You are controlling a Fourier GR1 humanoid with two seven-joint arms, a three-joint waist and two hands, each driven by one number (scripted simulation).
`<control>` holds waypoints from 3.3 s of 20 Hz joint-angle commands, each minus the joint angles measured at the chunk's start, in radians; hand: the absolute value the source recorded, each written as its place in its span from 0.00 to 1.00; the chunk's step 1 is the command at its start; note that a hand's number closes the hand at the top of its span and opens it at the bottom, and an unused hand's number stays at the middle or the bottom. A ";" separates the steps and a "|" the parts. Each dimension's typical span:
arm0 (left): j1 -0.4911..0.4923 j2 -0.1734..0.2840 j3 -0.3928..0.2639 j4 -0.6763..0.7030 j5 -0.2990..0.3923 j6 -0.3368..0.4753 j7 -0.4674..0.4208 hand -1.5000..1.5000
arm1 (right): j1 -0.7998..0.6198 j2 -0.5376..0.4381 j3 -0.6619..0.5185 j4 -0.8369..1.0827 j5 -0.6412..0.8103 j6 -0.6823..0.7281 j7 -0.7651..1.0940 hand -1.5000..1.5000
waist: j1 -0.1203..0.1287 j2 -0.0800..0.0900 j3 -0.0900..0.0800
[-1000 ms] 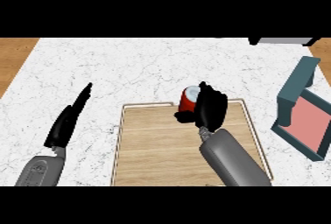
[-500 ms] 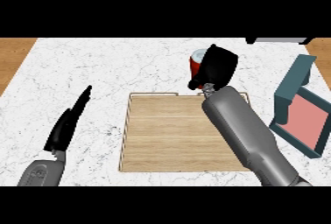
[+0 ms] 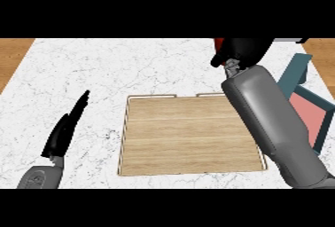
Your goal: Pick the can from the tray and place it in the cardboard box
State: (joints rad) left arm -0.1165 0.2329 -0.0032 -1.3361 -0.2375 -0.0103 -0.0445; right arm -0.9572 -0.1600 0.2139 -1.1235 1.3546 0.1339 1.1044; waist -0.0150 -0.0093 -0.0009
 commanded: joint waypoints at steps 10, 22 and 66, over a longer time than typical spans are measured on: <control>0.007 0.002 0.010 -0.013 -0.003 -0.008 0.010 0.50 | 0.174 -0.153 -0.214 -0.299 0.047 0.202 0.073 1.00 | -0.008 0.003 0.001; 0.036 0.009 0.022 -0.035 -0.001 -0.013 -0.014 0.50 | 0.418 -0.115 -0.544 -0.336 -0.186 0.217 -0.059 0.00 | 0.004 0.007 0.002; -0.072 -0.025 0.054 -0.018 -0.026 -0.057 0.055 0.50 | 1.016 -0.073 -1.132 -0.416 -1.253 -0.544 -1.243 0.00 | 0.010 0.009 0.001</control>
State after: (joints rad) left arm -0.1495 0.2108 0.0378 -1.3476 -0.2705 -0.0553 -0.0195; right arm 0.0075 -0.2137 -0.8917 -1.5663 0.1676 -0.4414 -0.0844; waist -0.0070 -0.0011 0.0003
